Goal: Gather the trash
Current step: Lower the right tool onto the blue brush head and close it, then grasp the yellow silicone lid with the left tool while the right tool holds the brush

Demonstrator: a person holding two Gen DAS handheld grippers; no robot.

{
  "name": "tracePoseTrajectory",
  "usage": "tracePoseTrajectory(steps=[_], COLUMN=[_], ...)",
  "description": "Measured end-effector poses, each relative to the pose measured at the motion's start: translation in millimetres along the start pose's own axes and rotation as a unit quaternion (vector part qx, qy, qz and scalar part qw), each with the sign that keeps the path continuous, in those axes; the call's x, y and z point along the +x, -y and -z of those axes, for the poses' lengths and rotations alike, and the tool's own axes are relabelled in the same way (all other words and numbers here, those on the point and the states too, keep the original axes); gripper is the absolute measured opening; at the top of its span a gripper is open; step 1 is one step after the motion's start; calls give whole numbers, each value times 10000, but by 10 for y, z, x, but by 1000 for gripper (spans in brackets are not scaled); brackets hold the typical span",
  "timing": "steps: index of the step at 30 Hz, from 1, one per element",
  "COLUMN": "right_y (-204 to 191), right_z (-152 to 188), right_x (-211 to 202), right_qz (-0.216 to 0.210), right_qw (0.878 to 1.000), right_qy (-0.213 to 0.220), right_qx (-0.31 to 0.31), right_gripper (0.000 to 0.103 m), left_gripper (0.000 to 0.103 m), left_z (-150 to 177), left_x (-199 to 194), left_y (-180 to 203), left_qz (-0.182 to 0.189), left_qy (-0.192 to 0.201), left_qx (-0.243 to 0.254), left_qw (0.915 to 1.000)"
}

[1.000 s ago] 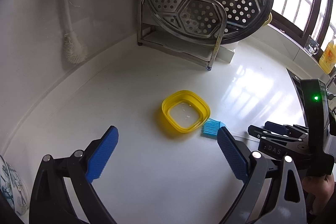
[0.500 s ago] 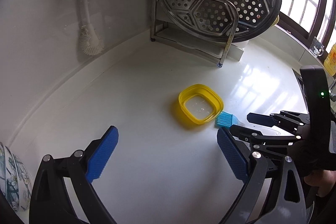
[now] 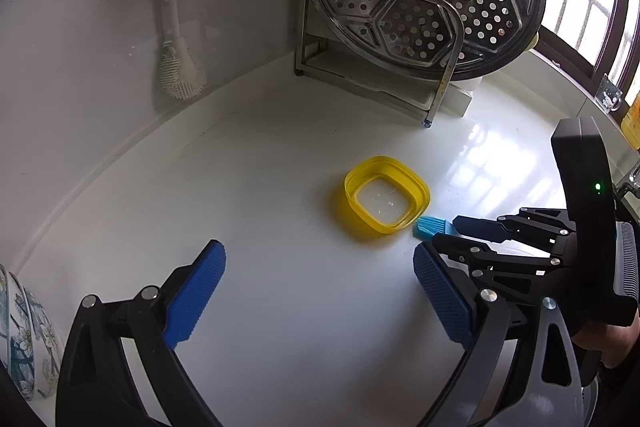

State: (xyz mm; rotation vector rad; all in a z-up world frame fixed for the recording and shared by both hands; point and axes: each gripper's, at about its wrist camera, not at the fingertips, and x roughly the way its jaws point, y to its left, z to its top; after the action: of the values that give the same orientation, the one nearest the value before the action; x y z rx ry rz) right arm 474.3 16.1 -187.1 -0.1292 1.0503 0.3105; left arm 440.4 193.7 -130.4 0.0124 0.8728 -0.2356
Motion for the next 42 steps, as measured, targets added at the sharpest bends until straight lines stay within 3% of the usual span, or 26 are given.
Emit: tracePoseTrajectory(steps=[11,17,28,32,36,42], right_y=[455,722,826,839,849,842], right_z=[285,457,568,566,574,579], right_x=[-227,-356,-430,-432,-429,-435], right_qz=[312,535,600,594,574,576], right_qw=[9971,9930,9894,9889,9882,9884], right_qy=[-30,-30,27,53,89,98], right_qx=[690,1051,1319,1358,1415,1404], right_gripper=[27,27,27,27,27,27], left_gripper=[94,94,94,94,77,73], left_z=[-105,-236,-332,-353,-367,-400], left_x=[253,472,941,1030,1085,1067], left_y=[259,420,745,731,733,760], left_qz=[237,338,-153,-256,-385,-397], left_qy=[-74,-134,-407,-486,-534,-470], left_qx=[219,-29,85,-105,-229,-274], left_qw=[9995,9993,9990,9984,9976,9977])
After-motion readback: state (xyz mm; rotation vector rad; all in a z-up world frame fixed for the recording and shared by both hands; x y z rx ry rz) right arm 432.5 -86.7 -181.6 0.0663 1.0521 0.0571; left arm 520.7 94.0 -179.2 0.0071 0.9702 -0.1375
